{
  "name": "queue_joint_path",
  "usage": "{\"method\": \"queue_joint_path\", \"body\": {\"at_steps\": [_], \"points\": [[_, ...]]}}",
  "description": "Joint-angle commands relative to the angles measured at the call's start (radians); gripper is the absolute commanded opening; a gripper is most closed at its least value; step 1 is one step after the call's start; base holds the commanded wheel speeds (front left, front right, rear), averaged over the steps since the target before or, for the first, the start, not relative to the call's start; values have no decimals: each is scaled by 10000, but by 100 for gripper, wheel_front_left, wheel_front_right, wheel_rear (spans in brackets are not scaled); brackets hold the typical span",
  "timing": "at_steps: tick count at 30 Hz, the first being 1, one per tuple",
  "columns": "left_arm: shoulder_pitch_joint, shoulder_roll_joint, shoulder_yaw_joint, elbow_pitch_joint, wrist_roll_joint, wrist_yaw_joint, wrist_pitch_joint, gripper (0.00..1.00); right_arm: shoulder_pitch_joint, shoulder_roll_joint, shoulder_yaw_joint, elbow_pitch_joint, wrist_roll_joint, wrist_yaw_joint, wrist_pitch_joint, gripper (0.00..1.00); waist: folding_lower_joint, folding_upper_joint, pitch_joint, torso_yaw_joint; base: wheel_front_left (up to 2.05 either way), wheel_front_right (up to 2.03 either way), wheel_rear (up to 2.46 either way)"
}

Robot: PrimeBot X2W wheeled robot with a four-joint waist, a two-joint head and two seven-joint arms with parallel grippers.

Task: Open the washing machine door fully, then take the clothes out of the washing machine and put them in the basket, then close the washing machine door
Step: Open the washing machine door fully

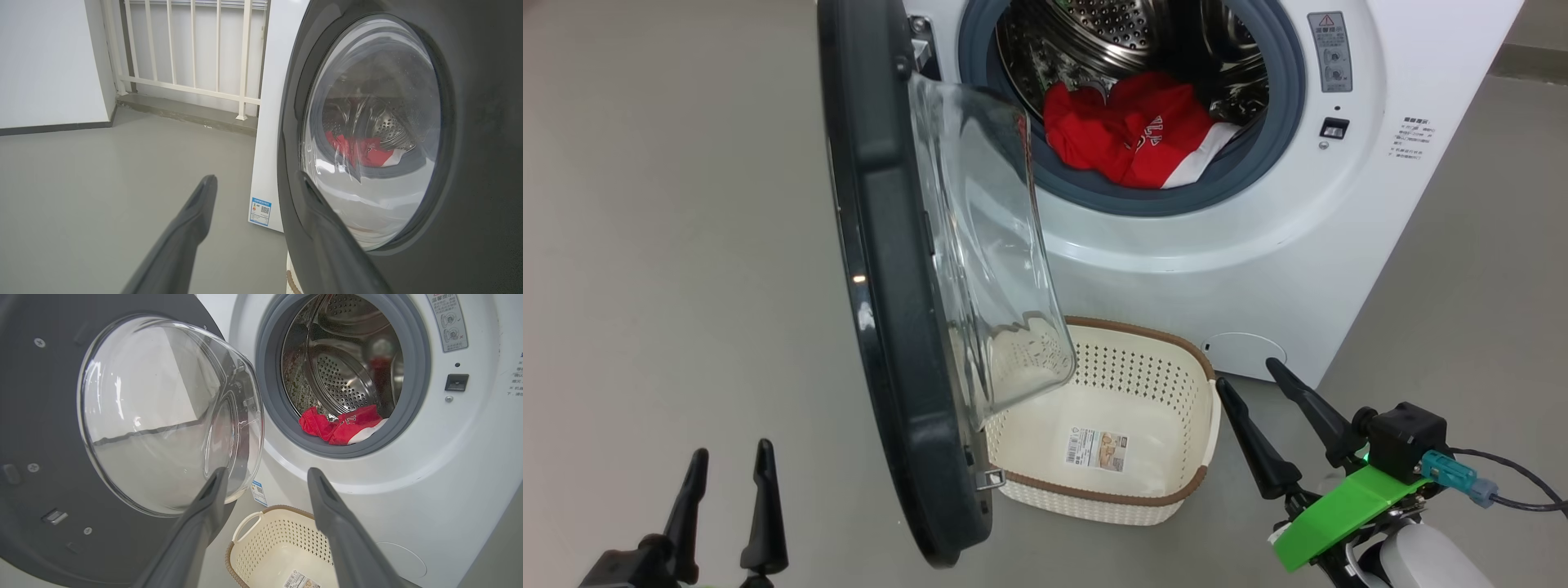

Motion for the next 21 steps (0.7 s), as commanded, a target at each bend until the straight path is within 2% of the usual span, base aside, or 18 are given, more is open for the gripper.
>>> {"method": "queue_joint_path", "body": {"at_steps": [1,13,14,15,16,17,21], "points": [[-127,186,351,-296,-46,80,-91,100,88,-13,104,-244,-40,16,-122,100,0,0,4,-2,0,0,0],[-95,163,391,-312,-37,31,-92,100,99,-29,-14,-274,-84,16,-122,100,0,0,-25,-36,0,0,0],[-95,164,394,-306,-43,25,-92,96,102,-29,-17,-281,-82,16,-122,100,0,0,-32,-40,0,0,0],[-98,161,401,-299,-58,21,-92,46,106,-34,-18,-284,-78,16,-122,100,0,0,-38,-44,0,0,0],[-107,154,425,-300,-82,28,-93,20,111,-41,-23,-282,-70,16,-122,100,0,0,-46,-47,0,0,0],[-115,152,451,-297,-97,36,-93,0,120,-48,-27,-260,-59,16,-122,100,0,0,-56,-51,0,0,0],[-147,199,542,-326,-113,41,-93,0,131,-72,-30,-218,-34,16,-122,100,0,0,-99,-70,0,0,0]]}}
